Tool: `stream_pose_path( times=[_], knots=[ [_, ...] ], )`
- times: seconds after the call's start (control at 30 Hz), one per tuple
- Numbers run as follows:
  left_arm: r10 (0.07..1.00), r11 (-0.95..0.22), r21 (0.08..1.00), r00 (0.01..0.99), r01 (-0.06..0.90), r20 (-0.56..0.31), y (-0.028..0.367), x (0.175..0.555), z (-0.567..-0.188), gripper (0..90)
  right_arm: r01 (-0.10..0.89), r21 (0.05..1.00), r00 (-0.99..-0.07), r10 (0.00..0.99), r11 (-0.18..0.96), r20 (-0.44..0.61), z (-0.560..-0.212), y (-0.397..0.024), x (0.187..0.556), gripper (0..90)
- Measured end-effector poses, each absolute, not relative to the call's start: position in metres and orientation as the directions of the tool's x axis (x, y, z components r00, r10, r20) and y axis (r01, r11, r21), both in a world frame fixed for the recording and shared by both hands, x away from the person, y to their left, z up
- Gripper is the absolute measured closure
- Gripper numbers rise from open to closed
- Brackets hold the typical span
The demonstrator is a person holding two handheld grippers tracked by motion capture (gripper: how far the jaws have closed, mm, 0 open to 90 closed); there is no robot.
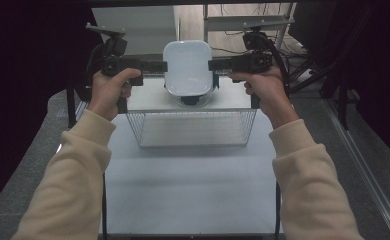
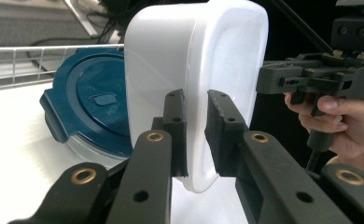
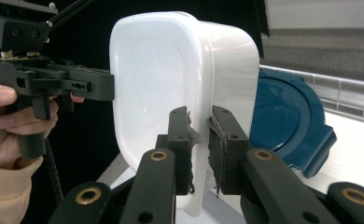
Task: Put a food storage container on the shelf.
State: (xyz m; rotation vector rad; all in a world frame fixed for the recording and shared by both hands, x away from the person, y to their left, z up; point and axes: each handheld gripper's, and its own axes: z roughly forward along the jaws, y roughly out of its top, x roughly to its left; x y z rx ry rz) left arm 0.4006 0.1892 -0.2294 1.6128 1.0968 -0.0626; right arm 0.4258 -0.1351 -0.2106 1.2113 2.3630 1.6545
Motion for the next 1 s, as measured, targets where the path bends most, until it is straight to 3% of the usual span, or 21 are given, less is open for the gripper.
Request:
stream_pose_path(
  times=[0.33,0.67,0.9,0.93,1.0],
  knots=[
    [0.576,0.098,0.686,0.521,0.721,-0.630,0.191,0.431,-0.238,79.2,0.675,0.731,-0.634,0.583,0.096,0.508,-0.223,-0.140,0.458,76.3],
    [0.530,0.197,0.572,0.404,0.796,-0.745,0.196,0.472,-0.255,73.8,0.795,0.607,-0.504,0.553,-0.004,0.663,-0.237,-0.138,0.497,69.1],
    [0.517,0.227,0.563,0.392,0.795,-0.761,0.195,0.479,-0.266,68.5,0.821,0.567,-0.452,0.528,-0.070,0.719,-0.250,-0.140,0.509,66.8],
    [0.522,0.240,0.575,0.396,0.782,-0.755,0.195,0.477,-0.265,65.3,0.818,0.571,-0.456,0.526,-0.070,0.718,-0.250,-0.140,0.509,62.7],
    [0.548,0.263,0.614,0.408,0.744,-0.730,0.196,0.473,-0.261,53.2,0.802,0.590,-0.469,0.515,-0.090,0.717,-0.248,-0.140,0.506,45.7]
  ],
)
